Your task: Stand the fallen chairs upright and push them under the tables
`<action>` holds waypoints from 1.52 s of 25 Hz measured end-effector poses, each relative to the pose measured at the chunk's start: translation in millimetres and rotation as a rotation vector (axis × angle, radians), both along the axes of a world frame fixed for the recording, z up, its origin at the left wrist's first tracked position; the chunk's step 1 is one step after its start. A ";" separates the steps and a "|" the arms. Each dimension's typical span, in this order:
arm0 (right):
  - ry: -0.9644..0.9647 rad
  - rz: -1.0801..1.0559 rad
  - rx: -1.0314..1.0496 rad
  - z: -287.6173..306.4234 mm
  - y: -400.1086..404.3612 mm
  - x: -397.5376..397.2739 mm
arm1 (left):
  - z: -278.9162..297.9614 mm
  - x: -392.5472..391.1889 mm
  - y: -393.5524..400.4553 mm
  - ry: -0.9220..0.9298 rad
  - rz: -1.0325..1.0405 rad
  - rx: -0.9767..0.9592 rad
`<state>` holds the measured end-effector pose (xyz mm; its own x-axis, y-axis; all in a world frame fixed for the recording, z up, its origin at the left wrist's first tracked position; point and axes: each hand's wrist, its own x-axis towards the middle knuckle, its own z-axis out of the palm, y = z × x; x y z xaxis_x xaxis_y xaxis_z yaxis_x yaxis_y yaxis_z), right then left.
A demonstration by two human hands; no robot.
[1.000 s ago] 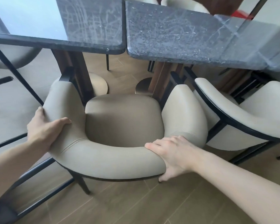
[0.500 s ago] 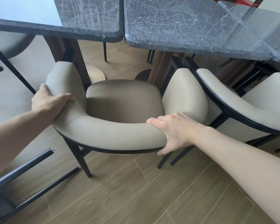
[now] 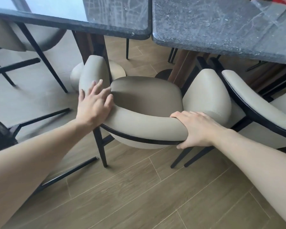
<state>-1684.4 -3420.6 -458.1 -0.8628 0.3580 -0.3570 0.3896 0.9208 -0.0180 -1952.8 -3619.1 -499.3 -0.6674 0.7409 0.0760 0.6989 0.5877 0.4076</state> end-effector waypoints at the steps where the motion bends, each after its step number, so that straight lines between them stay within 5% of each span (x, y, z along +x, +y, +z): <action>1: -0.011 -0.044 0.015 1.3 -7.4 -0.1 | 1.2 17.2 -11.6 0.025 -0.092 -0.054; 5: 0.125 -0.239 0.045 -5.4 -50.1 2.1 | 2.9 75.0 -38.3 0.216 -0.487 -0.071; 8: 0.243 -0.119 0.028 -12.0 -67.1 -1.2 | 1.5 80.1 -20.5 0.440 -0.637 -0.166; 16: 0.184 0.040 0.238 -23.1 -44.4 -23.5 | 4.6 62.0 19.0 0.391 -0.661 -0.240; 25: 0.164 -0.051 0.187 -17.3 -50.6 -26.7 | 15.0 72.4 16.6 0.297 -0.560 -0.283; 30: 0.045 -0.293 -0.197 29.2 -61.6 -38.6 | 49.6 116.8 2.0 -0.075 -0.371 -0.191; 33: 0.175 -0.337 -0.344 63.1 -86.1 -50.3 | 77.0 122.2 -31.5 -0.410 -0.201 0.118; 38: 0.413 -0.262 -0.472 126.2 -147.3 -67.9 | 131.9 119.2 -116.1 -0.605 0.069 0.401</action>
